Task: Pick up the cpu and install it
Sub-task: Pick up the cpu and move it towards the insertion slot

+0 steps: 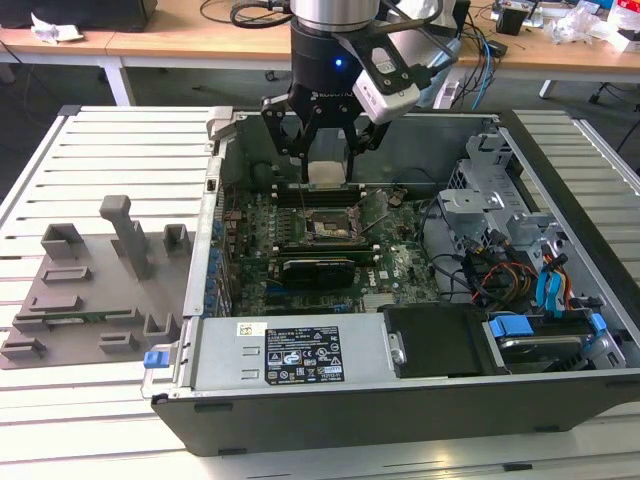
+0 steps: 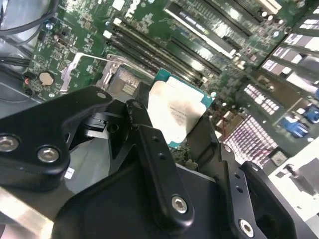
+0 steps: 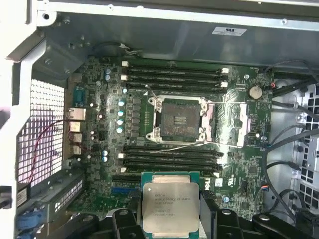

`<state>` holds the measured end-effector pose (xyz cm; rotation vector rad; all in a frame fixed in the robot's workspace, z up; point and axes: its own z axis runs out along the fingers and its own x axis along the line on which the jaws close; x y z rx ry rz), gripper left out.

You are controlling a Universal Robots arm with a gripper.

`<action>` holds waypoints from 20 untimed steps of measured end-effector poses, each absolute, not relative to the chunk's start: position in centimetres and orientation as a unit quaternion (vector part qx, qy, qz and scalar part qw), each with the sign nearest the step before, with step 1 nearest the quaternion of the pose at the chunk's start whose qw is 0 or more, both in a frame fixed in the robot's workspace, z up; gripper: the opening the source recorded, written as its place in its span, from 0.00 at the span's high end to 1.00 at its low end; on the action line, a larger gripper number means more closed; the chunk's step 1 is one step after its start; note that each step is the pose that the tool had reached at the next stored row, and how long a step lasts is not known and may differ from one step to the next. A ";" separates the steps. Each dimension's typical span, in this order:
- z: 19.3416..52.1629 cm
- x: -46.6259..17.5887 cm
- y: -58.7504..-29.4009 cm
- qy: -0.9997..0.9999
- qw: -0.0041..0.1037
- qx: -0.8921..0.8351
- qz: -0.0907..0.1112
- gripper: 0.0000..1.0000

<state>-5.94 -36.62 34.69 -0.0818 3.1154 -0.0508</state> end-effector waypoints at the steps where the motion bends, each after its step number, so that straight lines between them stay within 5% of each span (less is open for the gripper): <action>1: 34.6 -5.8 -36.3 0.999 0.012 -0.026 -0.016 0.45; 20: 32.3 -3.4 -33.5 0.999 0.012 -0.026 -0.016 0.45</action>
